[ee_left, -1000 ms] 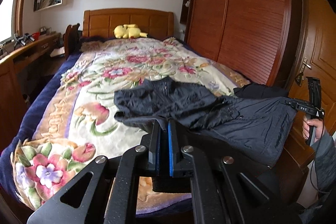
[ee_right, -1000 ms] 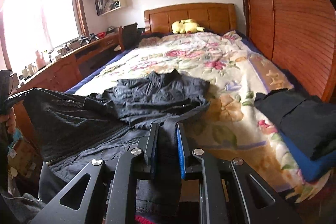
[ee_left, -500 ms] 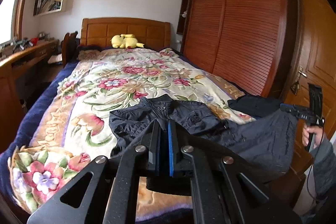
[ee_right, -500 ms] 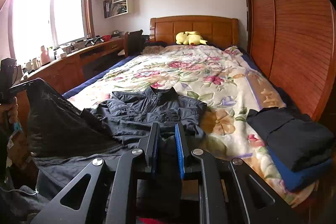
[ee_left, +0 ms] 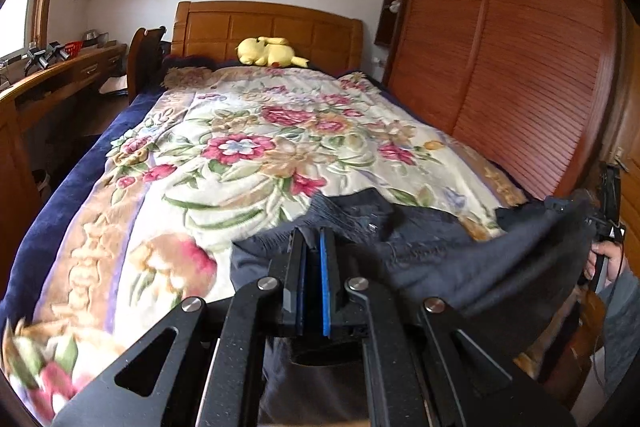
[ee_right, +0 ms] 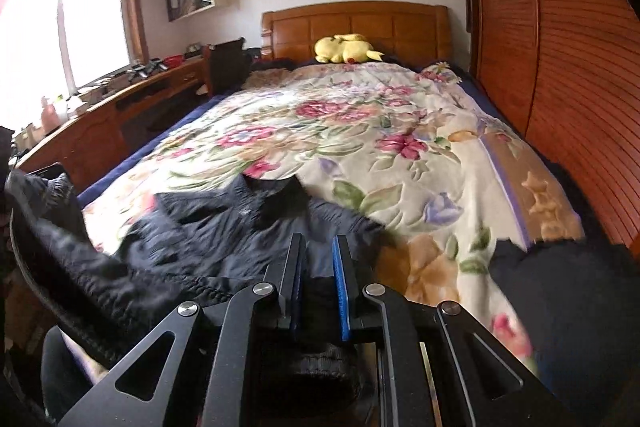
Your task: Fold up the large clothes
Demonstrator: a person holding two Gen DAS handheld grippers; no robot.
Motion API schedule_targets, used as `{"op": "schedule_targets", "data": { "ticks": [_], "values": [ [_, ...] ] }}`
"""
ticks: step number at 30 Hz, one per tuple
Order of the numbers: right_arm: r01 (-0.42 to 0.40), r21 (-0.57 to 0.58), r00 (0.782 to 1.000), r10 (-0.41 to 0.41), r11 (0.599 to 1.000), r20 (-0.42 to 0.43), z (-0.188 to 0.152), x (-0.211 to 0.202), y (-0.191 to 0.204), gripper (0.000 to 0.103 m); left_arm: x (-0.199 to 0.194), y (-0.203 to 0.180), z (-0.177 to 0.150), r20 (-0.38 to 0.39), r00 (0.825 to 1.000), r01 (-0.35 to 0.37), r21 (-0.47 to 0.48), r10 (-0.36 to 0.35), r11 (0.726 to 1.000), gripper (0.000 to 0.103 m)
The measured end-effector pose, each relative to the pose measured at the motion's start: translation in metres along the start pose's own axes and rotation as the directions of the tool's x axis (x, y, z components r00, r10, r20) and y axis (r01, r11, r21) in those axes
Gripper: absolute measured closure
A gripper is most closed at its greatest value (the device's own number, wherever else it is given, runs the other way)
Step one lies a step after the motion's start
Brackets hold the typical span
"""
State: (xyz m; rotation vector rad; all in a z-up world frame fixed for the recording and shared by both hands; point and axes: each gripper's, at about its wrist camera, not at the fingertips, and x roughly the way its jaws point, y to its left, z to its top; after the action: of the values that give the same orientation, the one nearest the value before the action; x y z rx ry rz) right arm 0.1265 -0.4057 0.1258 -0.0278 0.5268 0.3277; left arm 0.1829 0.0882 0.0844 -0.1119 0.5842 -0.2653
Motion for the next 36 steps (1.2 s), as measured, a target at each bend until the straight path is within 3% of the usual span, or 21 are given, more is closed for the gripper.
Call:
{"op": "schedule_targets", "data": {
  "ticks": [7, 9, 10, 14, 18, 24, 26, 31, 36],
  "values": [
    [0.057, 0.003, 0.997, -0.057, 0.998, -0.047, 0.056, 0.112, -0.023, 0.090, 0.078, 0.031, 0.051, -0.005, 0.999, -0.040, 0.002, 0.040, 0.999, 0.097],
    [0.050, 0.003, 0.997, -0.049, 0.999, -0.062, 0.065, 0.141, -0.025, 0.097, 0.103, 0.039, 0.061, -0.013, 0.999, -0.046, -0.009, 0.046, 0.999, 0.097],
    [0.063, -0.005, 0.995, -0.064, 0.998, -0.073, 0.069, 0.156, -0.026, 0.103, 0.109, 0.039, 0.063, -0.011, 0.999, -0.053, -0.002, 0.053, 0.999, 0.097],
    [0.093, -0.004, 0.991, -0.093, 0.996, -0.100, 0.080, 0.206, -0.029, 0.103, 0.151, 0.043, 0.065, -0.047, 0.996, -0.069, 0.017, 0.069, 0.997, 0.097],
    [0.095, 0.033, 0.987, -0.090, 0.995, -0.129, 0.066, 0.230, -0.032, 0.103, 0.183, 0.037, 0.051, -0.113, 0.981, -0.147, 0.088, 0.157, 0.985, 0.096],
    [0.083, 0.010, 0.983, -0.080, 0.996, -0.162, 0.037, 0.233, -0.027, 0.103, 0.191, 0.035, 0.036, -0.158, 0.969, -0.169, 0.131, 0.189, 0.977, 0.090],
    [0.078, 0.013, 0.983, -0.075, 0.997, -0.169, 0.029, 0.227, -0.024, 0.103, 0.180, 0.034, 0.034, -0.147, 0.972, -0.167, 0.127, 0.185, 0.978, 0.082],
    [0.047, 0.023, 0.985, -0.042, 0.999, -0.164, 0.008, 0.186, -0.019, 0.103, 0.151, 0.029, 0.030, -0.143, 0.978, -0.135, 0.116, 0.151, 0.984, 0.072],
    [0.025, 0.007, 0.986, -0.023, 1.000, -0.166, -0.011, 0.138, -0.008, 0.103, 0.118, 0.019, 0.005, -0.157, 0.980, -0.110, 0.106, 0.126, 0.988, 0.070]
  ]
}}
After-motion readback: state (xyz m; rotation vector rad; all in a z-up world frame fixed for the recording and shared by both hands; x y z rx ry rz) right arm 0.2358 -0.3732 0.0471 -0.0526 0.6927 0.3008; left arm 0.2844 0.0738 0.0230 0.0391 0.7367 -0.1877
